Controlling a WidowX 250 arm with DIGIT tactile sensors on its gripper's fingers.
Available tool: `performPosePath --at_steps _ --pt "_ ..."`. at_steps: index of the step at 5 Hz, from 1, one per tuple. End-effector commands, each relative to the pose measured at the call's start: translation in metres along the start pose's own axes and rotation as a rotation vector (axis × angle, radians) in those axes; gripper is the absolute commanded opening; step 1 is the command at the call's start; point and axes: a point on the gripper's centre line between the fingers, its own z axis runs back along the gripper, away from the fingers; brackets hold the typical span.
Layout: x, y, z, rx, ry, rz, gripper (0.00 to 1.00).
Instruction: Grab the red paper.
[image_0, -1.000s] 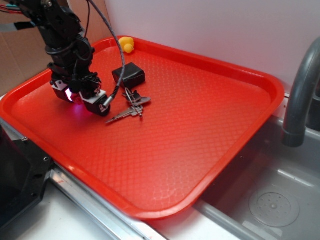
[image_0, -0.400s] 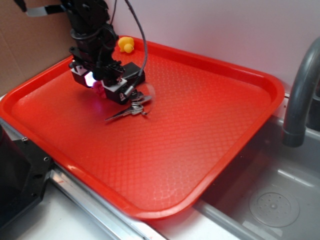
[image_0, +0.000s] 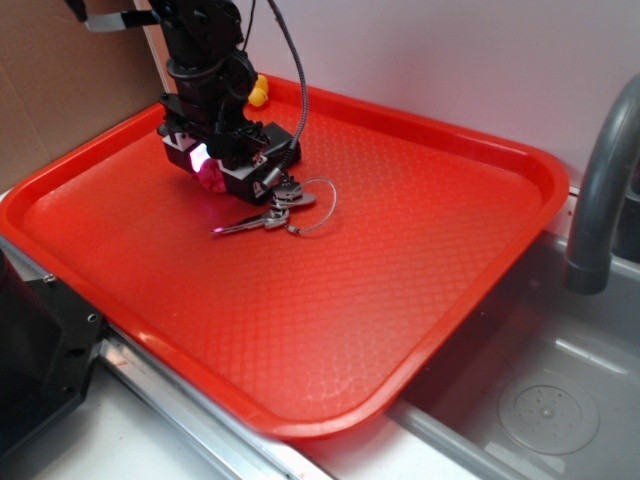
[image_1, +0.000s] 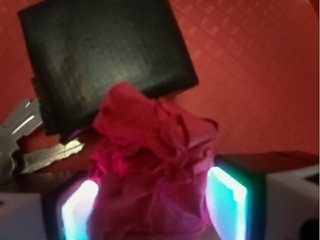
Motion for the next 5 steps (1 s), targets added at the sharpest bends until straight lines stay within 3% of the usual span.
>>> performPosePath --at_steps 1,2,3,4,5 --pt "-0.03 0.017 0.097 0.007 -0.077 0.06 0.0" --pt "-0.042 0.025 0.146 -0.054 -0.119 0.091 0.0" --pt "-0.033 0.006 0.198 -0.145 -0.088 -0.04 0.0" --pt "-0.027 -0.023 0.207 -0.109 -0.112 -0.019 0.0" --pt "-0.026 -0.032 0.194 -0.084 -0.063 -0.027 0.0"
